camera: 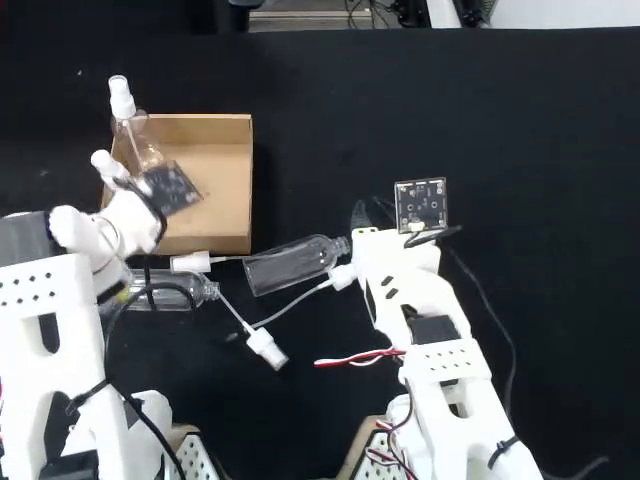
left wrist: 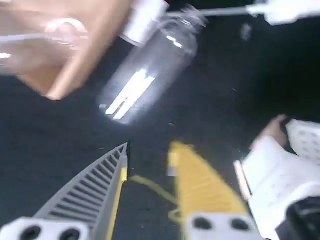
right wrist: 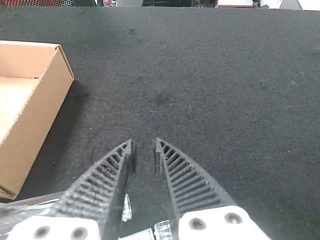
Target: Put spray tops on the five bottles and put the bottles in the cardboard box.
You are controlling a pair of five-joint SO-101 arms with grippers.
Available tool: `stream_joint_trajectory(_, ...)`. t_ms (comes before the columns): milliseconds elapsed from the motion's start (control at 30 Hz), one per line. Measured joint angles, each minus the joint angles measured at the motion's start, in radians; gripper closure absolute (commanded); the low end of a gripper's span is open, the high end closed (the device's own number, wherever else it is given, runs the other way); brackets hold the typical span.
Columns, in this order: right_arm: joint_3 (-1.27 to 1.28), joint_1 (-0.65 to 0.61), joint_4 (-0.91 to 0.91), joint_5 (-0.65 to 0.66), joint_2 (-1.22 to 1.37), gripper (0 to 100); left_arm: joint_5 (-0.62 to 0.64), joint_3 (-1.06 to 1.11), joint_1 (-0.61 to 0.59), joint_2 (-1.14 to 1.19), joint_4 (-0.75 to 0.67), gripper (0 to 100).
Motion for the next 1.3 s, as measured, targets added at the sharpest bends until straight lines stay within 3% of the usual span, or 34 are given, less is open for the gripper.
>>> stream_joint_trajectory(133,0.000,0.000,0.000,0.000,0.000,94.9,-0.020,0.115,0.000,-0.002,-0.035,69)
stream_joint_trajectory(433,0.000,0.000,0.000,0.000,0.000,94.9,0.005,0.417,0.046,-0.011,-0.440,69)
stream_joint_trajectory(767,0.000,0.000,0.000,0.000,0.000,94.9,0.011,0.588,0.104,-0.011,-0.724,69)
stream_joint_trajectory(1300,0.000,0.000,0.000,0.000,0.000,94.9,0.011,0.612,0.107,0.123,-0.872,69)
